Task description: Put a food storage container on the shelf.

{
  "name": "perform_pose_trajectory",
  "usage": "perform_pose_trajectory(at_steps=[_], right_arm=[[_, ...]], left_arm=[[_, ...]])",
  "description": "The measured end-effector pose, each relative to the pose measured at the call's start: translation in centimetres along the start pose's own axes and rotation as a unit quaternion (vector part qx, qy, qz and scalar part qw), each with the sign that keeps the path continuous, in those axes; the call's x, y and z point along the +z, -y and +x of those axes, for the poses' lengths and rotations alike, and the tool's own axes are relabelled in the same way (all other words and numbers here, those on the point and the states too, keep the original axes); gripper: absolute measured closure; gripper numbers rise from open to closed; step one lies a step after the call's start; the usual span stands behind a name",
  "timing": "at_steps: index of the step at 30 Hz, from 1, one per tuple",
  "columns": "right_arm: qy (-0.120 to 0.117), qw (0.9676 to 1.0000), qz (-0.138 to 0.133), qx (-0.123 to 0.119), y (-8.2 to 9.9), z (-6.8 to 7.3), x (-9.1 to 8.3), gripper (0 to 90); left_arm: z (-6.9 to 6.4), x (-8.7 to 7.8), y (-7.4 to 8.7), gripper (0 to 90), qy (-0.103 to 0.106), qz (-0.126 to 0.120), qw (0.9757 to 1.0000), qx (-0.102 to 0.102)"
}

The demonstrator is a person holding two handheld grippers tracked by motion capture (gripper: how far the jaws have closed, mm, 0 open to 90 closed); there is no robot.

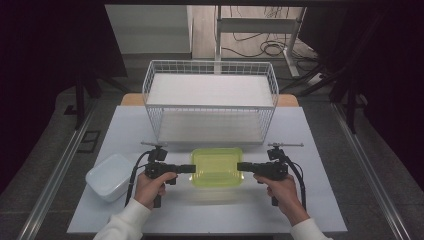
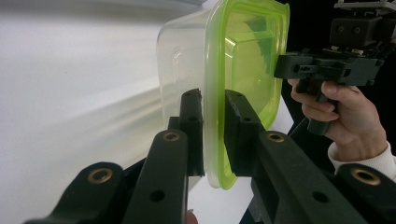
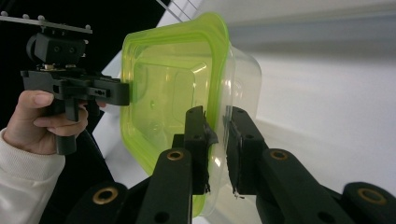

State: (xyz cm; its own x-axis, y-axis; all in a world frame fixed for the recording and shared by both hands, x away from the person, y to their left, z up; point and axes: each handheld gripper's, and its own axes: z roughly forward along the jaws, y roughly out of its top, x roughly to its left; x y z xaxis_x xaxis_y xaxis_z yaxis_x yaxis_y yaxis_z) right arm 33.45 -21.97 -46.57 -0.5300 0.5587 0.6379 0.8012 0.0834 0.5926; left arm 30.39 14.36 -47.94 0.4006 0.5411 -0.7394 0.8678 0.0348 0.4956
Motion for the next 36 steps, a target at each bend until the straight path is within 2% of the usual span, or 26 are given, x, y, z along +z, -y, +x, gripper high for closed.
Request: perform_pose_trajectory(at_steps=[5, 8, 20, 27, 36], right_arm=[[-0.003, 0.9999, -0.003, -0.010, -0.3, 0.5, -0.4, 78.4], [-0.006, 0.9998, -0.009, -0.016, -0.5, 0.9, -0.9, 78.5], [-0.006, 0.9988, -0.026, -0.041, -1.2, 2.3, -2.2, 78.5], [0.003, 0.9974, -0.036, -0.062, -2.6, 3.4, -3.0, 78.5], [-0.002, 0.9961, -0.047, -0.074, -4.9, 4.8, -3.9, 78.5]], left_arm=[[-0.9, -0.6, -0.2, 79.3, 0.001, -0.007, 0.9999, 0.012], [-1.8, -0.9, -0.3, 79.3, -0.005, -0.013, 0.9996, 0.026], [-3.4, -1.7, -1.0, 79.5, -0.006, -0.028, 0.9983, 0.052], [-4.4, -2.2, -2.2, 79.7, -0.006, -0.036, 0.9976, 0.059], [-6.3, -3.6, -4.4, 79.8, -0.005, -0.049, 0.9961, 0.073]])
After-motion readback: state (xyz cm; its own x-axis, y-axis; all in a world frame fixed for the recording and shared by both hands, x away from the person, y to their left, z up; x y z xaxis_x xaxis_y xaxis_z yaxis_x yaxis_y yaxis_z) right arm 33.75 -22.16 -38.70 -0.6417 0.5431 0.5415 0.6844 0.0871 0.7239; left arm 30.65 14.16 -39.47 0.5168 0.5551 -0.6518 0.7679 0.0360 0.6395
